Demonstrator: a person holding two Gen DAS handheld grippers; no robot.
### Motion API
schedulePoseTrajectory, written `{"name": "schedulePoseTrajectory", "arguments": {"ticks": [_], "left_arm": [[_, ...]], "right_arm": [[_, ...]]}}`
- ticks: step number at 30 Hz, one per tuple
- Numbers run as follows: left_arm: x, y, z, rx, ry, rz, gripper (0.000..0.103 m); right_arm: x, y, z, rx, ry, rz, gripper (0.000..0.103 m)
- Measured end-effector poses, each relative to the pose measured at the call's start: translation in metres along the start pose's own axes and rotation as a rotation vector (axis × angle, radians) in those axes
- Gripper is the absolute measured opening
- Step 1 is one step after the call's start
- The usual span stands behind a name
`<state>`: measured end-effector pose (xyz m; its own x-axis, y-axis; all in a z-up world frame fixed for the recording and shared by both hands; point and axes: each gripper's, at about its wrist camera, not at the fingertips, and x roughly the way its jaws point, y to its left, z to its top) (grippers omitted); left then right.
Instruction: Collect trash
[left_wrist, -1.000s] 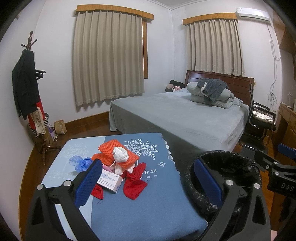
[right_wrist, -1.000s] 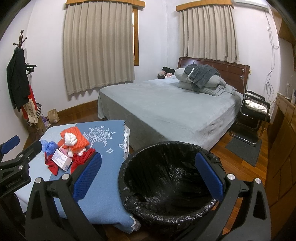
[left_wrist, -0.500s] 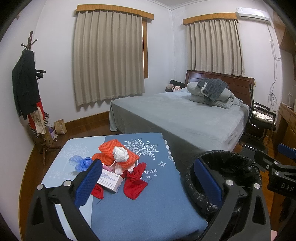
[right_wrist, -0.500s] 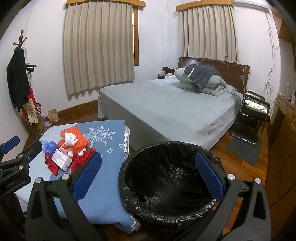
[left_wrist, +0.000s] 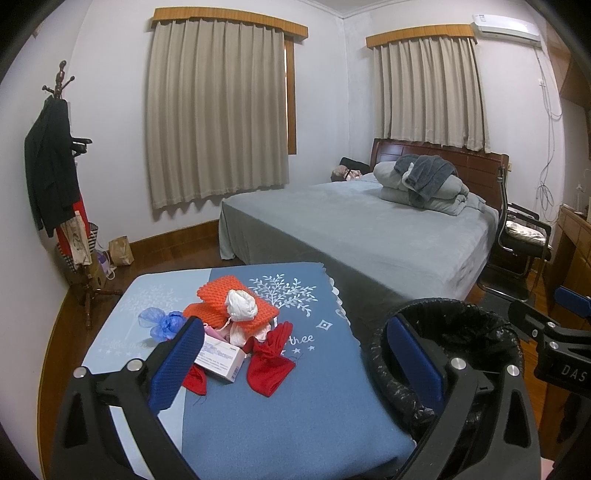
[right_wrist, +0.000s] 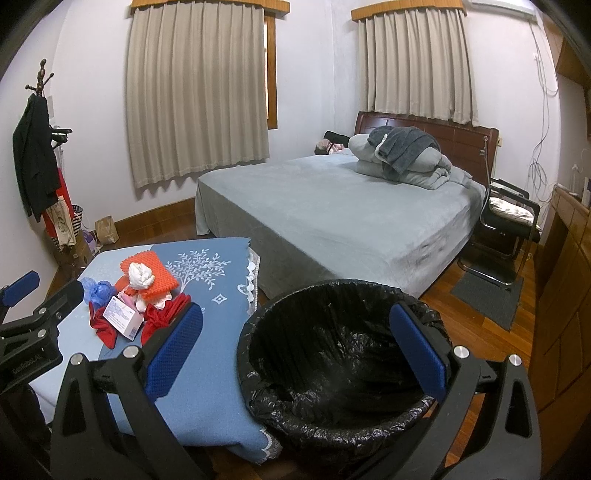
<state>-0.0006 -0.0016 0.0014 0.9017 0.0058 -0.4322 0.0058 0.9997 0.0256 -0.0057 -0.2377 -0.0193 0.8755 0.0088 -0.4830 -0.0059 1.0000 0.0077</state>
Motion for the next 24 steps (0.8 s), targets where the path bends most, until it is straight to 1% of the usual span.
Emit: {"name": "schedulePoseTrajectory", "arguments": {"ticks": [16, 18, 21, 24], "left_arm": [[-0.003, 0.001, -0.003, -0.005, 0.003, 0.002, 0.098], [-0.007, 0.007, -0.003, -0.008, 0.004, 0.003, 0.098], [-0.008, 0.016, -0.012, -0.015, 0.007, 0.01, 0.098], [-0.002, 0.021, -0.013, -0.024, 0.012, 0.017, 0.098]], "right_arm": [[0.001, 0.004, 0.0, -0.002, 0.001, 0.008, 0.098], [0.004, 0.005, 0.001, -0.004, 0.002, 0.009, 0.098], [0.012, 0.01, -0.002, -0.012, 0.004, 0.013, 0.098], [0.016, 0.014, -0.001, -0.017, 0.001, 0.023, 0.098]]}}
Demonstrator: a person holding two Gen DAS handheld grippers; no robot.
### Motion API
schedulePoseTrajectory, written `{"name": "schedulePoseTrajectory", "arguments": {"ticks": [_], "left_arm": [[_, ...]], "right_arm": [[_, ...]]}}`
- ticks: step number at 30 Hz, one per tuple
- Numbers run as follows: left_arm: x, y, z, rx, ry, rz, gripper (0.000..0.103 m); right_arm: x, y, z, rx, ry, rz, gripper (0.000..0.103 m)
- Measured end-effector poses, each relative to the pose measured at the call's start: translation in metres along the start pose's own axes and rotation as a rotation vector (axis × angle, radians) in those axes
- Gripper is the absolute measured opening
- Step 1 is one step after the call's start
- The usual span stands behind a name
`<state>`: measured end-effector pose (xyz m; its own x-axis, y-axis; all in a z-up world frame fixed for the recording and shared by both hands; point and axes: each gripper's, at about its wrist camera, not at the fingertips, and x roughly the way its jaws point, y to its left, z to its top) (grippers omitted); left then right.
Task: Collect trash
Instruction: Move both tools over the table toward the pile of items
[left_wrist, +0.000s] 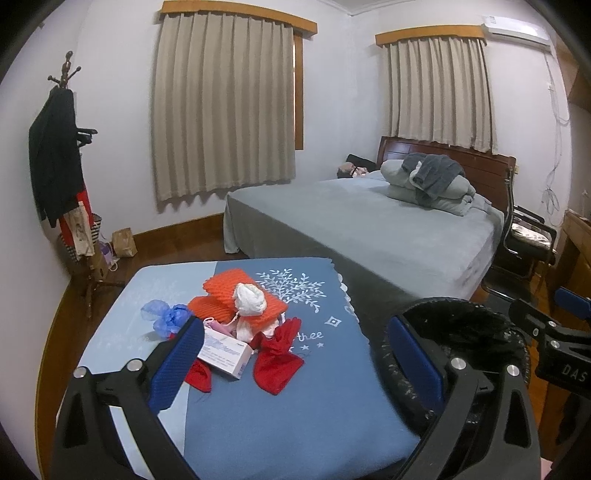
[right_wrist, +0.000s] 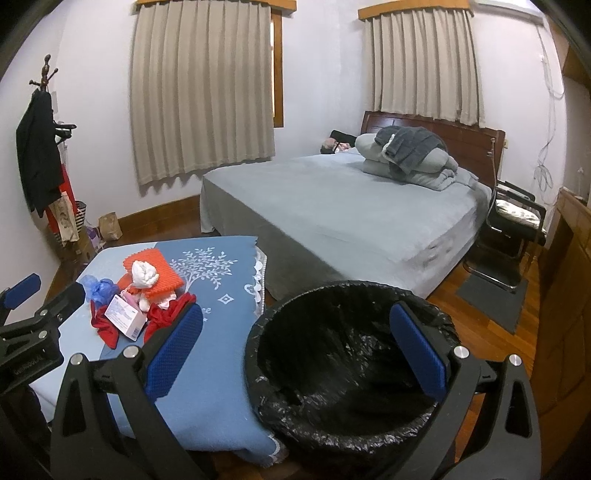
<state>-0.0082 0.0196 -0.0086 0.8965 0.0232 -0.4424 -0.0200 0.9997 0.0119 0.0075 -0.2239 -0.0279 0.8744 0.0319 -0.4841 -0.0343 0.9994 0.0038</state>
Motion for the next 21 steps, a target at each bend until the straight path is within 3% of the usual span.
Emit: {"name": "schedulePoseTrajectory", "arguments": {"ticks": [4, 11, 14, 16, 21], "left_arm": [[0.011, 0.015, -0.005, 0.001, -0.005, 0.045, 0.098], [0.052, 0.064, -0.022, -0.031, 0.064, 0.146, 0.098], [0.068, 0.081, -0.028, -0.039, 0.08, 0.188, 0.098], [0.078, 0.087, -0.033, -0.031, 0.086, 0.203, 0.098], [0.101, 0.101, -0.043, -0.027, 0.104, 0.226, 0.097]], "right_arm": [[0.014, 0.008, 0.0, -0.008, -0.006, 0.024, 0.098], [0.056, 0.033, -0.005, -0.033, -0.002, 0.084, 0.098], [0.077, 0.044, -0.01, -0.035, 0.012, 0.108, 0.092], [0.091, 0.052, -0.013, -0.035, 0.033, 0.131, 0.083], [0.125, 0.074, -0.018, -0.041, 0.079, 0.176, 0.077]]}}
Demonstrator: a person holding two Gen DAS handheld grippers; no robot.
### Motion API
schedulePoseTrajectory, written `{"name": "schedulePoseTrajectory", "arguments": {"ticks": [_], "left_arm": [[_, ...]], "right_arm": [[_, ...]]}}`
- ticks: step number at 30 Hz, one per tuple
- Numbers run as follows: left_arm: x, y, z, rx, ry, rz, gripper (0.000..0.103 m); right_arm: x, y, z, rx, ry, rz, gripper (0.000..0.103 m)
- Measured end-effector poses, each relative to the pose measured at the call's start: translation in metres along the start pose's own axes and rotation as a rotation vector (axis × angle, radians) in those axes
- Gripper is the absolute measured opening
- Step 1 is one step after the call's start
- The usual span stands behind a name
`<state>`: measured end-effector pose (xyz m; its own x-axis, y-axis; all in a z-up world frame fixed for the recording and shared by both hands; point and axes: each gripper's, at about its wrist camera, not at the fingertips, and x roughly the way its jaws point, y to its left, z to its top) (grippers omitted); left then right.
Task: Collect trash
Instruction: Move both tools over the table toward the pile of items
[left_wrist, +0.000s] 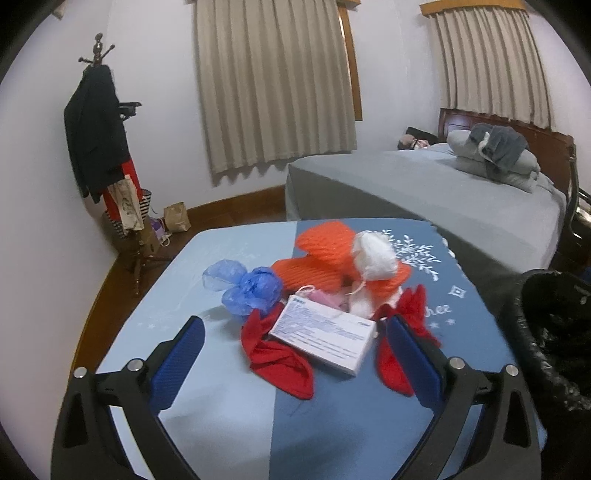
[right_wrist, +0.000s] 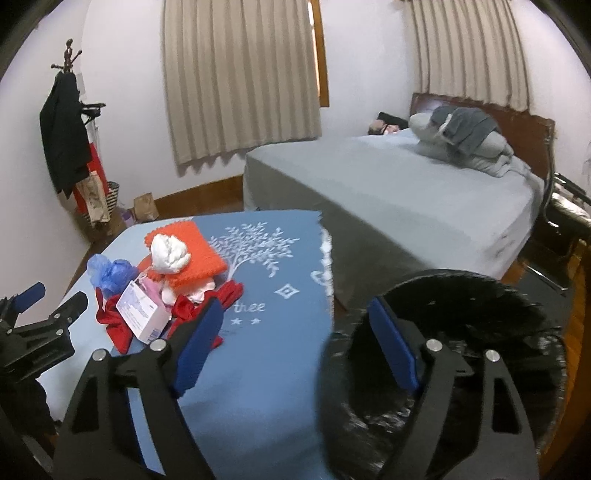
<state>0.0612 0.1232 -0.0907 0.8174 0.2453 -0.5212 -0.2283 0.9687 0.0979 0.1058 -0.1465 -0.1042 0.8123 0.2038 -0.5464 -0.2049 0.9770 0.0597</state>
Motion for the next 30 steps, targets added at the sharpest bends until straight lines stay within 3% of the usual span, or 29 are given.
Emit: {"name": "schedulePoseTrajectory", "arguments": {"ticks": [9, 18, 23, 28, 30], "left_arm": [[0.04, 0.027, -0.016, -0.038, 0.056, 0.028, 0.094], [0.062, 0.046, -0.018, -0.066, 0.099, 0.03, 0.094], [0.065, 0.049, -0.017, -0.072, 0.105, 0.02, 0.094], [0.07, 0.043, -0.016, -0.065, 0.116, 0.012, 0.094], [0.071, 0.04, -0.015, -0.066, 0.121, 0.004, 0.094]], "right_arm": [[0.083, 0.051, -0.01, -0.049, 0.11, 0.088, 0.07], [0.126, 0.092, -0.023, -0.115, 0.202, 0.134, 0.066], [0.14, 0.1, -0.029, -0.137, 0.264, 0.163, 0.047], [0.147, 0.104, -0.032, -0.139, 0.315, 0.239, 0.013], [0.146, 0.102, -0.033, -0.133, 0.32, 0.258, 0.01]]}}
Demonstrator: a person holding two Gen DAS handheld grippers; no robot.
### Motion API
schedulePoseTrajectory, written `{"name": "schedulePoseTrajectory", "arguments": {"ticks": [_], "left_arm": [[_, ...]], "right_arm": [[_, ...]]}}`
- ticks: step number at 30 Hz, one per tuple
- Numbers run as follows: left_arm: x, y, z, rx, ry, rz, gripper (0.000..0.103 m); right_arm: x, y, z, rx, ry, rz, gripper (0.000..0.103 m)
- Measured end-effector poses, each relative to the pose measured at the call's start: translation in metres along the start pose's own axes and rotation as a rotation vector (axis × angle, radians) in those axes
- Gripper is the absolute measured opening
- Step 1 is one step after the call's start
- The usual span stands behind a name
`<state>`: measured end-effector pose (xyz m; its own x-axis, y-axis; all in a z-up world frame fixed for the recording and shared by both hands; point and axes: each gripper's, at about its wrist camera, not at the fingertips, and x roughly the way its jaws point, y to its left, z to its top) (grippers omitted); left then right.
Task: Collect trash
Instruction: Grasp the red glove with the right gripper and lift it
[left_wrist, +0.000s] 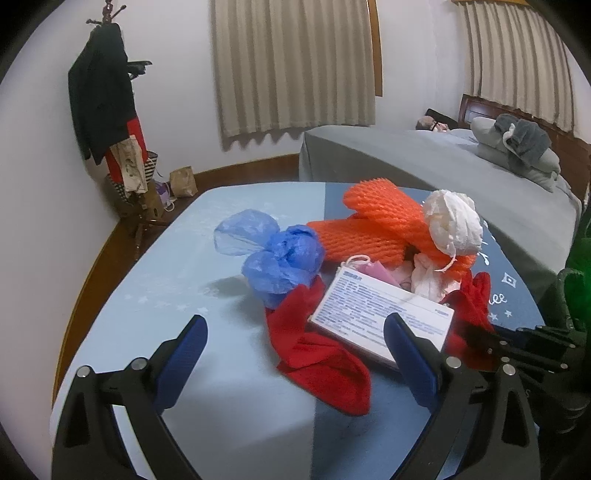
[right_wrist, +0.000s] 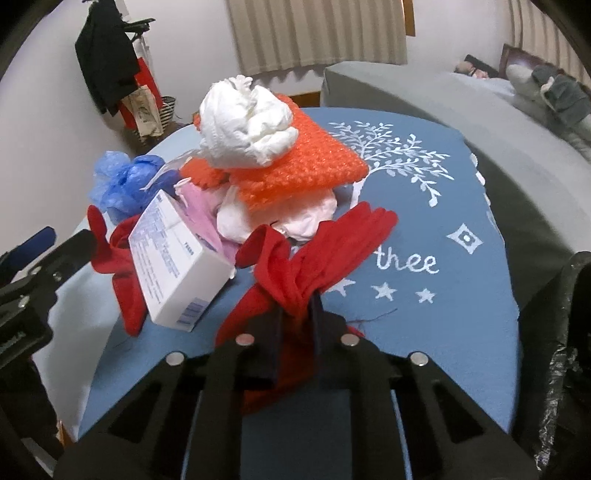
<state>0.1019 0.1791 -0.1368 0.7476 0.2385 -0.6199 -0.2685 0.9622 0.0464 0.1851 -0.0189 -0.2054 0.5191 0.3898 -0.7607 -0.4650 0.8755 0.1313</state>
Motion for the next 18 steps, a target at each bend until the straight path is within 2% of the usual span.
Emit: {"name": "schedulePoseTrajectory", "arguments": {"ticks": [10, 18], "left_arm": [[0.008, -0.034, 0.002, 0.022, 0.029, -0.069, 0.094], [0.024, -0.056, -0.01, 0.06, 0.089, -0.079, 0.095]], "right_arm": [[-0.025, -0.022, -0.002, 0.025, -0.05, -0.041, 0.01], [-0.032, -0.046, -0.007, 0.059, -0.05, -0.06, 0.01]]}}
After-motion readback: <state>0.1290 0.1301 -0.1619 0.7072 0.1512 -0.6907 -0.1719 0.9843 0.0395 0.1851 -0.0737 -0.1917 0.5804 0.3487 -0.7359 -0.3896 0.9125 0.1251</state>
